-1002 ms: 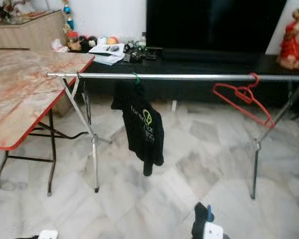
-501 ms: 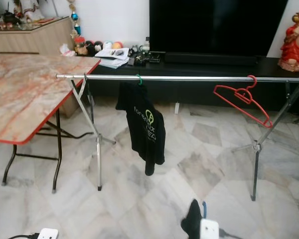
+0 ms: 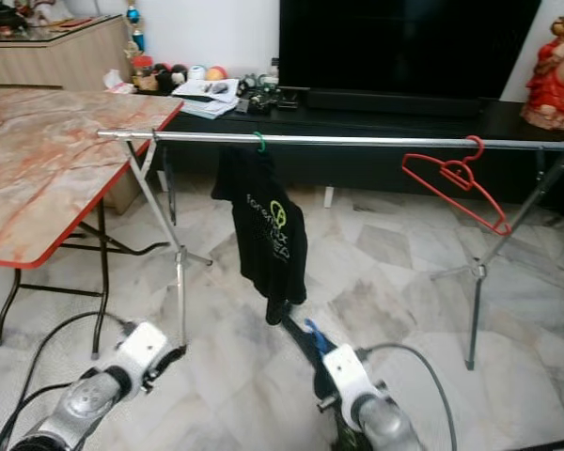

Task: Hang hanger

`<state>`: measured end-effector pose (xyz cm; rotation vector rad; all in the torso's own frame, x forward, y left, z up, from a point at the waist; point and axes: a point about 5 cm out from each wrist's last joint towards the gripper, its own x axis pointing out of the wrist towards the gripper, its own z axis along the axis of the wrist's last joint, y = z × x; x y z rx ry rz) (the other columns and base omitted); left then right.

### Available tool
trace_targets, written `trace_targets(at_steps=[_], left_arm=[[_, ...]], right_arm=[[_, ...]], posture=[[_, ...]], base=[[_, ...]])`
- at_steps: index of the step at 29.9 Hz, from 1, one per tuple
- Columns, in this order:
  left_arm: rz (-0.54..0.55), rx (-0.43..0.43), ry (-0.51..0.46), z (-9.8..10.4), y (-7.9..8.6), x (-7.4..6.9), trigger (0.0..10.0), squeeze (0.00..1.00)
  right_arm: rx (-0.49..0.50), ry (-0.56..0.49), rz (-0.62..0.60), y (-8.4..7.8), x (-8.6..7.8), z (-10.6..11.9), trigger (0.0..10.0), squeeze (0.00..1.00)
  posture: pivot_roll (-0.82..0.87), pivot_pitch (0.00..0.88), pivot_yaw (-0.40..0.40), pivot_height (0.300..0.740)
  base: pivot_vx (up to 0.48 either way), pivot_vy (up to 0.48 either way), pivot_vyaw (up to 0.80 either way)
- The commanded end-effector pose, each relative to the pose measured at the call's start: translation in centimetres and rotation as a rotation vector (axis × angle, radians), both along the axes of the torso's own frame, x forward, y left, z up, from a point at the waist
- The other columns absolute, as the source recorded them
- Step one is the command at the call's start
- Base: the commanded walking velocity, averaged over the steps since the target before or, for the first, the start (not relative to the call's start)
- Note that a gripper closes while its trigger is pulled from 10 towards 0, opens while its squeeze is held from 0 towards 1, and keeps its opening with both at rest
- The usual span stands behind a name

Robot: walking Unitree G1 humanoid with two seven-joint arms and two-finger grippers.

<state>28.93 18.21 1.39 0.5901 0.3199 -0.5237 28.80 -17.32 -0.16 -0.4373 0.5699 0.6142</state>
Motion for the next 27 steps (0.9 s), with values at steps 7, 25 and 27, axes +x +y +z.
trace_targets(at_steps=[7, 25, 27], left_arm=[[-0.220, 0.088, 0.033, 0.2, -0.7, -0.4, 10.0, 0.00], [-0.194, 0.081, 0.078, 0.0, -1.8, 0.3, 10.0, 0.00], [-0.180, 0.079, 0.064, 0.3, -1.7, 0.6, 10.0, 0.00]], right_arm=[[0.072, 0.023, 0.428, -0.2, 1.2, 4.2, 10.0, 0.00], [0.083, -0.097, 0.631, 0.0, 2.2, 10.0, 10.0, 0.00], [0.073, -0.096, 0.641, 0.0, 2.1, 10.1, 10.0, 0.00]], posture=[[0.09, 0.000, -0.015, 0.740], [0.06, 0.000, -0.019, 0.740], [0.06, 0.000, -0.019, 0.740]], base=[[0.000, 0.000, 0.00], [0.000, 0.000, 0.00], [0.000, 0.000, 0.00]])
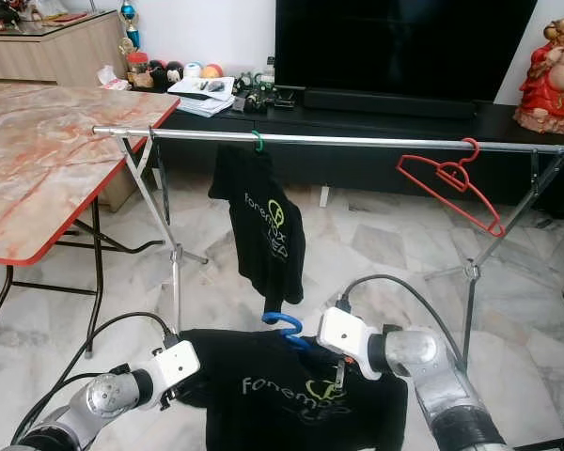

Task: Hang hanger

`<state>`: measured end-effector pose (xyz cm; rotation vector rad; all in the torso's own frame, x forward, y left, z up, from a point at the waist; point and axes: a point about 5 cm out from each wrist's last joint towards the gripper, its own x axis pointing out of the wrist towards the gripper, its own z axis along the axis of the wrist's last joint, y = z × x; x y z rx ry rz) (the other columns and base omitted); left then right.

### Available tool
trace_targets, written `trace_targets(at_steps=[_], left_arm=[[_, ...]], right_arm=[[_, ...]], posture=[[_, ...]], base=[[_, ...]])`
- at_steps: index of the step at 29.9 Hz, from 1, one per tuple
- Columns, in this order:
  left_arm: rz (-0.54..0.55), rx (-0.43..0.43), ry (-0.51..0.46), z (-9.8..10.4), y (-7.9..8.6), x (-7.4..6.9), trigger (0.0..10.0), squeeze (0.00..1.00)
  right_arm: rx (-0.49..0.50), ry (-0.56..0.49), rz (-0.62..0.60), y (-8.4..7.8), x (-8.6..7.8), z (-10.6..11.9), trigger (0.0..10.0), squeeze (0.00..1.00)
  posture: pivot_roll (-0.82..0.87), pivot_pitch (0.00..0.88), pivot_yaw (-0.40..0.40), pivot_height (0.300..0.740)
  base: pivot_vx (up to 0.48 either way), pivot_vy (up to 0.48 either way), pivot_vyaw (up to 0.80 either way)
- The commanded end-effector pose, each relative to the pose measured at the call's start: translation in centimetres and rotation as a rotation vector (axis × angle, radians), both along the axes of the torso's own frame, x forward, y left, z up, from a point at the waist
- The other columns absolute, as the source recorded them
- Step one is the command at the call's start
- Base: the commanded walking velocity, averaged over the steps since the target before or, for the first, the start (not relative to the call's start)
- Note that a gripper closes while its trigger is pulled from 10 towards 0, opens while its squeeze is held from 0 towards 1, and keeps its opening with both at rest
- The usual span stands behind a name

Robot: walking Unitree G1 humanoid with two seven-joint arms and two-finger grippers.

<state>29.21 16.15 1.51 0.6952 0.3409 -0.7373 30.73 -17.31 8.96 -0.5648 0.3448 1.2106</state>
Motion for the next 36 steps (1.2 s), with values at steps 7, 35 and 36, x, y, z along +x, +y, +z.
trace_targets(at_steps=[7, 35, 36], left_arm=[[0.082, -0.026, -0.045, 1.3, 1.6, 1.1, 10.0, 0.00], [0.142, 0.001, 0.004, 0.6, 1.9, 1.2, 0.2, 0.00], [0.143, 0.001, 0.005, 0.6, 1.9, 1.2, 0.0, 0.00]], right_arm=[[-0.050, -0.043, -0.024, -1.2, 0.0, 0.7, 10.0, 0.00], [0.064, -0.046, 0.037, -0.8, -0.4, 3.9, 10.0, 0.00], [0.063, -0.047, 0.034, -0.8, -0.4, 3.9, 10.0, 0.00]], posture=[[0.06, 0.000, -0.022, 0.740], [0.04, 0.000, -0.021, 0.740], [0.04, 0.000, -0.021, 0.740]], base=[[0.000, 0.000, 0.00], [0.000, 0.000, 0.00], [0.000, 0.000, 0.00]])
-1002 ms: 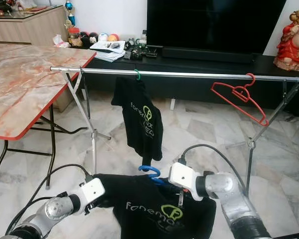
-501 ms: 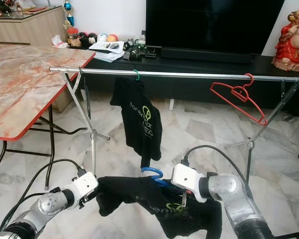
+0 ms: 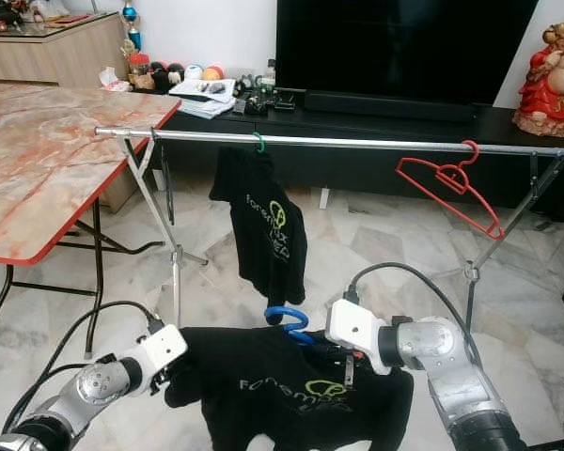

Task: Hang hanger

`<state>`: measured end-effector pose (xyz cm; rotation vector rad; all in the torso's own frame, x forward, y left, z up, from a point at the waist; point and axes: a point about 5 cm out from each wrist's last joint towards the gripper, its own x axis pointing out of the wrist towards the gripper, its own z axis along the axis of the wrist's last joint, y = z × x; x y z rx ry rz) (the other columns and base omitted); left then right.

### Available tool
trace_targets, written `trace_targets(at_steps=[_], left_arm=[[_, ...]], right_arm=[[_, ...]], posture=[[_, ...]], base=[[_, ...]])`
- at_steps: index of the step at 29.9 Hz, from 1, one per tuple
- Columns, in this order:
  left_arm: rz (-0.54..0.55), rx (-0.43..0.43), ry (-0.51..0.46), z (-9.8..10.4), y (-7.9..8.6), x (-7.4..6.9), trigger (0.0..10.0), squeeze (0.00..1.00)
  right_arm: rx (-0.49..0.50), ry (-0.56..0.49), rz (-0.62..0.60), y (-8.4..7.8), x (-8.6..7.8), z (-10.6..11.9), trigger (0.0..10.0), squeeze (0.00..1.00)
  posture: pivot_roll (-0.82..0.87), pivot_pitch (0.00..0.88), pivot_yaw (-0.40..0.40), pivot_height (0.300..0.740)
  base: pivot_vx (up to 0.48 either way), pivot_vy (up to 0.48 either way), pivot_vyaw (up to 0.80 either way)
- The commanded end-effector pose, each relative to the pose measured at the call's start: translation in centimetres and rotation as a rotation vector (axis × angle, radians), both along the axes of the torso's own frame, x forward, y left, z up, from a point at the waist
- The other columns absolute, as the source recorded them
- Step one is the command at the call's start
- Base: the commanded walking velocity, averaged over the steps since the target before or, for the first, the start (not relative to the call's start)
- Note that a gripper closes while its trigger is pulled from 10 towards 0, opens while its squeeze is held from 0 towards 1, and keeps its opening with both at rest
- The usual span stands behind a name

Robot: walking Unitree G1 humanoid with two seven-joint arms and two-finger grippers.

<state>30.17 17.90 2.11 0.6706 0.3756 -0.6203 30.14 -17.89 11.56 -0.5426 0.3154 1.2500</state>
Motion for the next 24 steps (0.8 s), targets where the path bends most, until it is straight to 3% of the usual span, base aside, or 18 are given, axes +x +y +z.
trace_targets(at_steps=[1, 24], left_arm=[[0.021, -0.004, 0.010, 0.1, 0.1, 0.2, 0.0, 0.00], [0.042, -0.024, 0.000, 0.3, 0.3, 0.4, 0.0, 0.00]], right_arm=[[0.027, -0.048, -0.008, -0.3, 0.2, 1.3, 10.0, 0.00], [0.053, -0.058, -0.011, 0.5, 0.4, 1.4, 10.0, 0.00]], posture=[[0.04, 0.000, -0.021, 0.740], [0.05, 0.000, -0.013, 0.740]], base=[[0.000, 0.000, 0.00], [0.000, 0.000, 0.00]])
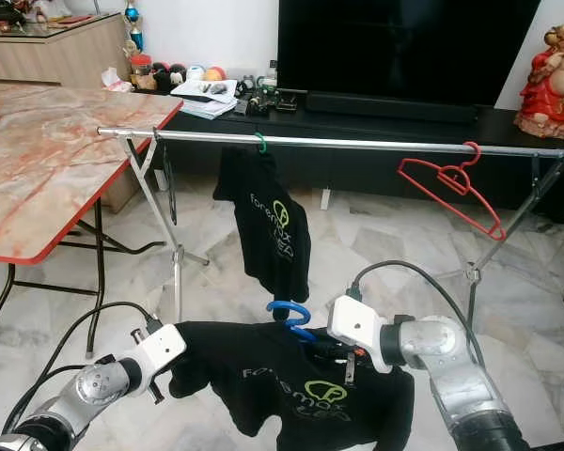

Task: Hang hanger

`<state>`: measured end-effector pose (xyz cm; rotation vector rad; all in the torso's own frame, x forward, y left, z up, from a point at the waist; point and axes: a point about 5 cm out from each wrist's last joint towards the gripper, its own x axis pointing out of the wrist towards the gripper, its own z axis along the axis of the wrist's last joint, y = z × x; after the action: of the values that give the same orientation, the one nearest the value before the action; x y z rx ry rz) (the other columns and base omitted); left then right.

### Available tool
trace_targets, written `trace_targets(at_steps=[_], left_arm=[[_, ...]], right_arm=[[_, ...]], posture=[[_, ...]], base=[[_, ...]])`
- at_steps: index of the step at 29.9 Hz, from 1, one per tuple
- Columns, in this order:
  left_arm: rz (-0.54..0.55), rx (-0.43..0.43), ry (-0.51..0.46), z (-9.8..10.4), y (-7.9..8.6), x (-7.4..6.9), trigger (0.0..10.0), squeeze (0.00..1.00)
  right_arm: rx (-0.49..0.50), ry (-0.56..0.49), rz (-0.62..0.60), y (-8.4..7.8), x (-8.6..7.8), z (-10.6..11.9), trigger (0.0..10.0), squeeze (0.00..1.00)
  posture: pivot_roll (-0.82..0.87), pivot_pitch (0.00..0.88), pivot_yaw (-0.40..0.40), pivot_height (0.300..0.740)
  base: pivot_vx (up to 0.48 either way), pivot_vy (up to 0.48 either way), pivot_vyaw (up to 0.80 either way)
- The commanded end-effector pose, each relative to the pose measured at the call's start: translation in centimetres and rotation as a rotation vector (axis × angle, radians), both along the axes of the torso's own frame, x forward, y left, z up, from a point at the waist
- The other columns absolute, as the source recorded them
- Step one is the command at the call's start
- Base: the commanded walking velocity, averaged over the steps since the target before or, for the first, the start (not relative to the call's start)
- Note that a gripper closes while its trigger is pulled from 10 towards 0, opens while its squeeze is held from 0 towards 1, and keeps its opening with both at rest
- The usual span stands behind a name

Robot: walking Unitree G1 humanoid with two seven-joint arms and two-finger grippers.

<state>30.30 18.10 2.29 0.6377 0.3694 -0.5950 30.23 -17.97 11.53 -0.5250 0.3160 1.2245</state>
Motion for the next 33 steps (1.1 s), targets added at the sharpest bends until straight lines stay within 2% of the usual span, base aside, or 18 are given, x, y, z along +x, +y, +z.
trace_targets(at_steps=[1, 8, 10, 18, 19, 20, 21, 25, 29, 31, 33], left_arm=[[0.018, 0.001, 0.001, 0.1, 0.1, 0.3, 0.0, 0.00], [0.067, -0.005, -0.014, 0.3, 0.4, 0.5, 0.0, 0.00], [0.110, 0.015, -0.019, 0.3, 1.1, 0.5, 0.0, 0.00], [0.201, 0.106, 0.022, -0.6, 2.8, 0.0, 0.0, 0.00], [0.240, 0.153, 0.058, -1.2, 3.5, -0.4, 0.0, 0.00], [0.278, 0.237, 0.129, -2.2, 4.6, -1.4, 0.0, 0.00], [0.280, 0.268, 0.157, -2.5, 5.0, -1.8, 0.0, 0.00], [0.264, 0.335, 0.253, -3.8, 5.4, -3.2, 0.0, 0.00], [0.257, 0.390, 0.310, -4.4, 5.9, -4.0, 0.0, 0.00], [0.207, 0.449, 0.397, -5.3, 6.0, -5.0, 0.0, 0.00], [0.203, 0.479, 0.428, -5.5, 6.2, -5.4, 0.0, 0.00]], right_arm=[[0.044, -0.061, 0.014, 0.7, 0.3, 1.4, 10.0, 0.00], [0.058, -0.058, 0.018, 1.0, 0.2, 1.3, 10.0, 0.00], [0.049, -0.071, -0.017, 0.7, 0.6, 1.3, 10.0, 0.00], [0.048, -0.079, -0.037, 0.4, 0.7, 1.4, 10.0, 0.00], [0.046, -0.088, -0.055, 0.2, 0.9, 1.4, 10.0, 0.00], [0.041, -0.107, -0.090, -0.1, 1.2, 1.5, 10.0, 0.00], [0.039, -0.115, -0.105, -0.2, 1.4, 1.5, 10.0, 0.00], [0.053, -0.133, -0.121, -0.3, 1.7, 1.9, 10.0, 0.00], [0.053, -0.155, -0.143, -0.4, 2.0, 2.2, 10.0, 0.00], [0.038, -0.197, -0.185, -0.6, 2.7, 2.5, 10.0, 0.00], [0.041, -0.218, -0.229, -0.8, 3.1, 2.7, 10.0, 0.00]], posture=[[0.05, 0.000, -0.012, 0.740], [0.05, 0.000, -0.011, 0.740], [0.05, 0.000, -0.011, 0.740], [0.05, 0.000, -0.013, 0.740], [0.06, 0.000, -0.016, 0.740], [0.06, 0.000, -0.016, 0.740], [0.06, 0.000, -0.016, 0.740], [0.06, 0.000, -0.019, 0.740], [0.06, 0.000, -0.021, 0.740], [0.06, 0.000, -0.022, 0.740], [0.06, 0.000, -0.022, 0.740]], base=[[0.000, 0.000, 0.00], [0.000, 0.000, 0.00], [0.000, 0.000, 0.00], [0.000, 0.000, 0.00], [0.000, 0.000, 0.00], [0.000, 0.000, 0.00], [0.000, 0.000, 0.00], [0.000, 0.000, 0.00], [0.000, 0.000, 0.00], [0.000, 0.000, 0.00], [0.000, 0.000, 0.00]])
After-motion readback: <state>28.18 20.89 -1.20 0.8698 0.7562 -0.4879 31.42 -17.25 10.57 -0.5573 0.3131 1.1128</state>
